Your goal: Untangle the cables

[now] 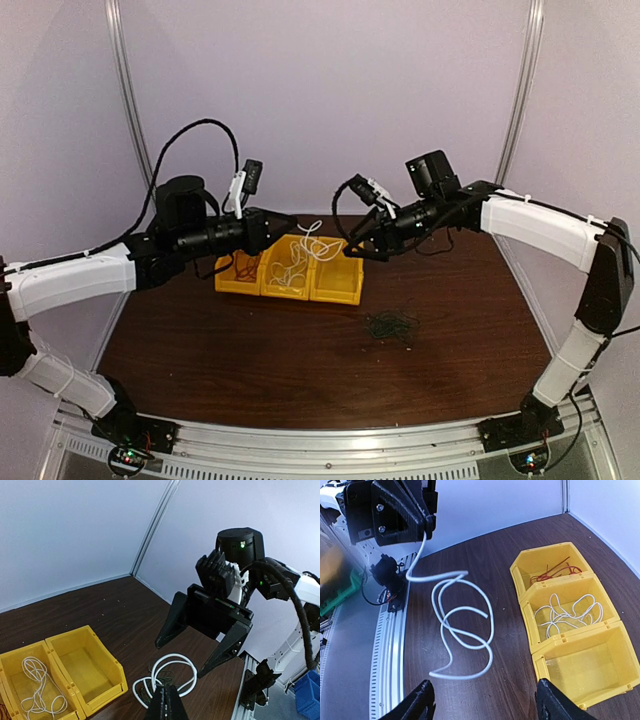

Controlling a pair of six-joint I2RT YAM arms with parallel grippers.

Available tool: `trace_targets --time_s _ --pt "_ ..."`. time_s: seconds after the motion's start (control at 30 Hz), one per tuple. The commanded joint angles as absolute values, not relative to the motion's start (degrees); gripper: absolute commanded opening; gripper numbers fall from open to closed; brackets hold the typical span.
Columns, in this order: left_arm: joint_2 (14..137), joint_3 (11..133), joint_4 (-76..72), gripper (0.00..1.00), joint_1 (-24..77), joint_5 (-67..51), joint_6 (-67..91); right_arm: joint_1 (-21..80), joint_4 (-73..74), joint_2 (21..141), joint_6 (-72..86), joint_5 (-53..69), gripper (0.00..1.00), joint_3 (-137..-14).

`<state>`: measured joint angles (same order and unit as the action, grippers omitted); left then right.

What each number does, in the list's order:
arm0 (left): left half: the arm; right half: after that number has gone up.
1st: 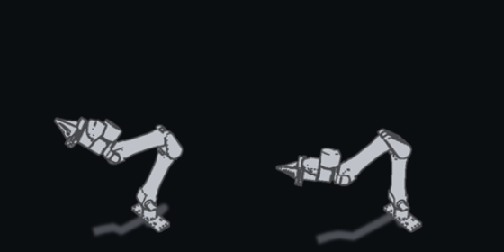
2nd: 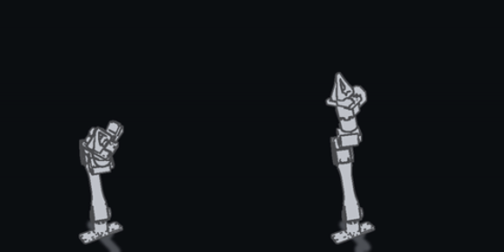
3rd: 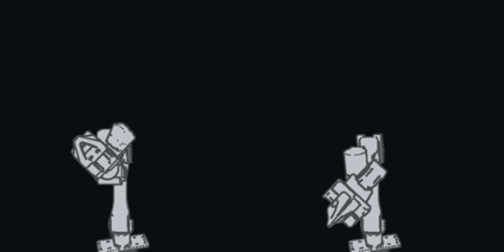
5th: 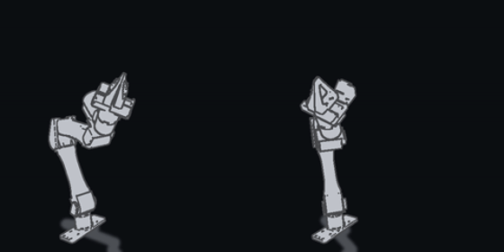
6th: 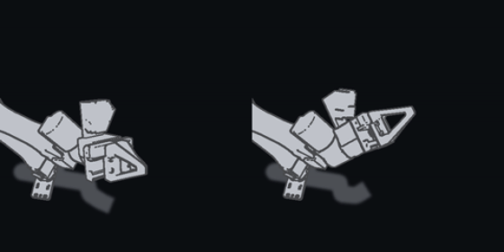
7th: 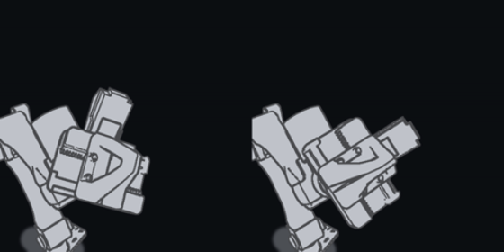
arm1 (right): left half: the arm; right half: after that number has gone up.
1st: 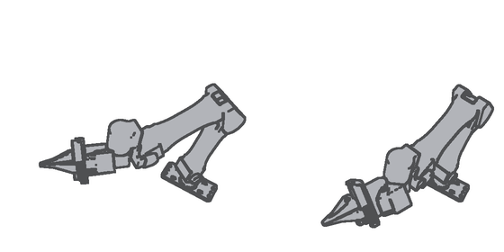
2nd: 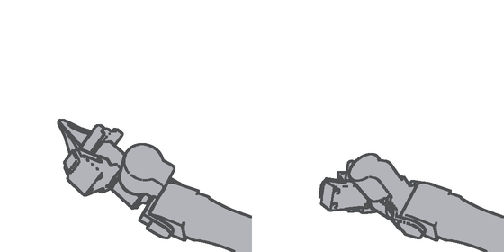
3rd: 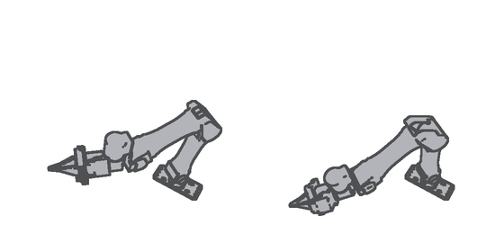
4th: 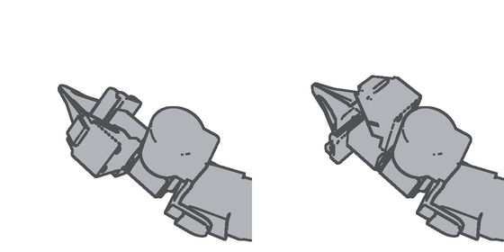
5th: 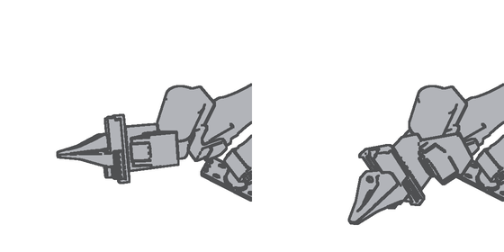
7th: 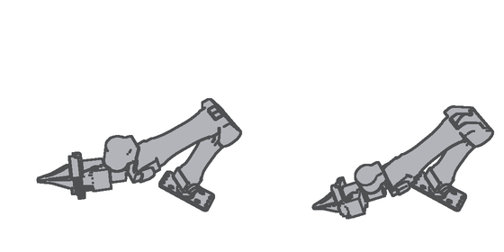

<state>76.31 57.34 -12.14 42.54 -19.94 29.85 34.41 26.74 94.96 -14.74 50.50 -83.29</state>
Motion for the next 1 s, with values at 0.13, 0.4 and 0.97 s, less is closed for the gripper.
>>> trace_targets --time_s 0.13,0.4,0.97 --pt "78.08 56.69 -21.27 0.00 43.76 -19.31 31.29 35.24 20.72 99.18 -2.48 62.68 0.69 -87.10" --pt "79.62 56.78 -22.88 0.00 44.27 -19.75 31.60 35.23 14.81 99.37 2.80 66.28 0.59 -84.54" --pt "74.04 57.38 -17.44 0.00 44.65 -10.31 25.65 33.89 15.56 97.52 1.27 59.11 0.00 -78.04"
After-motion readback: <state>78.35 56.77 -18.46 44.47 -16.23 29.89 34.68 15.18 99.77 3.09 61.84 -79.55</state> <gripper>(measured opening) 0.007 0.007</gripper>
